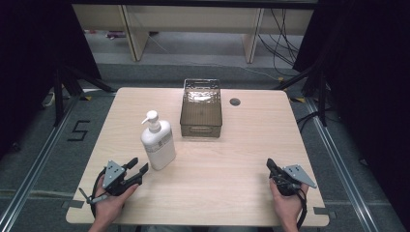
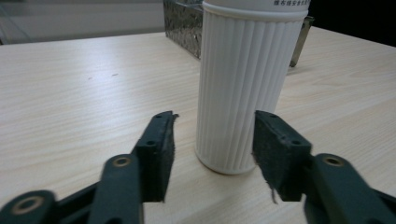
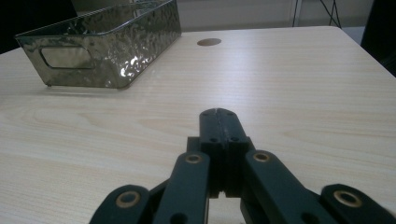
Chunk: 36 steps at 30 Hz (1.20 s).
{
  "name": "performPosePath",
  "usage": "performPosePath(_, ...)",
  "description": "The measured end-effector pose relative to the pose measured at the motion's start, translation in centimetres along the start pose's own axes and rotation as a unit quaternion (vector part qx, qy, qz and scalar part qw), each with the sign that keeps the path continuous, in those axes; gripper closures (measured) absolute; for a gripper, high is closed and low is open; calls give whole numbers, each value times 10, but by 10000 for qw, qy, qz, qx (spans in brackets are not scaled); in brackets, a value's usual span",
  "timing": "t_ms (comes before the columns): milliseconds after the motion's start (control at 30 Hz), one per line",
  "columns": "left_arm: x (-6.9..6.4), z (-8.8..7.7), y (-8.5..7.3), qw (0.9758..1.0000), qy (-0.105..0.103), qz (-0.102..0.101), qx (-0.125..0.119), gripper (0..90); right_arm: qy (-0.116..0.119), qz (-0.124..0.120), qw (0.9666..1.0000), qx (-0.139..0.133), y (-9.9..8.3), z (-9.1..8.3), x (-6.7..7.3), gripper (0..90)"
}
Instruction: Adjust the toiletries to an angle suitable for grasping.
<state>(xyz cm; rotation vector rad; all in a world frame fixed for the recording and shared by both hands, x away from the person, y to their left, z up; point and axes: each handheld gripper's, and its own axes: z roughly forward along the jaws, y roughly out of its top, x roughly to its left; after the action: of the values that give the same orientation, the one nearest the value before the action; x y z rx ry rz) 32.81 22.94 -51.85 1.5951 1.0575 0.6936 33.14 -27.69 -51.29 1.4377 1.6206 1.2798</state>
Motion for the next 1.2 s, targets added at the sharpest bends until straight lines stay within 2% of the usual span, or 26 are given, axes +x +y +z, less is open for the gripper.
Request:
performPosePath(33,-1,-5,5,10000,33,7,-42,578,86,-120,9998,-140,-1,2,-1,900)
performPosePath(67,-1,-5,5,10000,33,7,-42,610,86,-120,9998,-140,-1,2,-1,900)
performPosePath(100,-2,-6,7,9999,32,40,-96,610,111,-188,9997,-83,0,1,-2,900)
performPosePath(133,-4,-9,9,9999,56,100,-92,702,30,-218,9997,-106,-1,2,0,900)
performPosePath(167,-6,-10,10,9999,55,92,-114,733,12,-128,9999,8,0,1,1,900)
performPosePath(200,-7,-12,10,9998,30,124,-122,733,12,-128,9999,8,0,1,1,900)
performPosePath(267,-11,-15,12,9997,-59,83,-203,820,46,-78,10000,-22,0,2,1,898)
performPosePath(300,-13,-16,13,9997,-73,80,-197,867,31,-290,9996,-26,1,2,-3,895)
performPosePath(333,-15,-16,15,9996,-129,54,-262,895,93,-246,9997,-16,1,3,-2,891)
performPosePath(400,-21,-18,20,9991,-264,123,-296,896,58,-174,9998,-2,1,2,-1,889)
performPosePath(433,-25,-18,23,9989,-319,145,-312,896,30,-268,9996,0,1,3,-1,887)
performPosePath(467,-32,-16,26,9981,-454,151,-399,897,40,-248,9997,-10,1,3,-1,884)
performPosePath(500,-32,-16,26,9981,-454,151,-399,897,43,-229,9997,4,1,3,-1,883)
performPosePath(600,-43,-11,32,9977,-537,225,-339,897,13,-249,9997,45,1,2,-1,878)
performPosePath(633,-45,-9,33,9978,-544,233,-314,897,-2,-246,9997,53,1,2,-1,876)
performPosePath(667,-47,-5,35,9980,-529,239,-249,897,98,-269,9996,-68,1,4,-3,872)
performPosePath(767,-47,1,36,9982,-520,236,-206,897,95,-258,9996,-66,1,5,-2,868)
performPosePath(800,-48,4,38,9982,-518,226,-200,897,103,-176,9998,-70,1,5,-1,867)
performPosePath(900,-49,10,40,9983,-497,250,-159,897,175,-220,9996,-5,1,5,-2,862)
performPosePath(933,-49,14,41,9984,-464,280,-145,897,109,-226,9997,30,1,4,-2,859)
performPosePath(1067,-49,19,42,9986,-428,286,-142,897,116,-231,9997,-11,1,5,-2,856)
performPosePath(1100,-48,20,42,9985,-406,353,-86,897,113,-236,9997,-9,1,5,-2,854)
performPosePath(1200,-47,23,42,9988,-362,314,-72,897,99,-248,9996,37,2,5,-2,849)
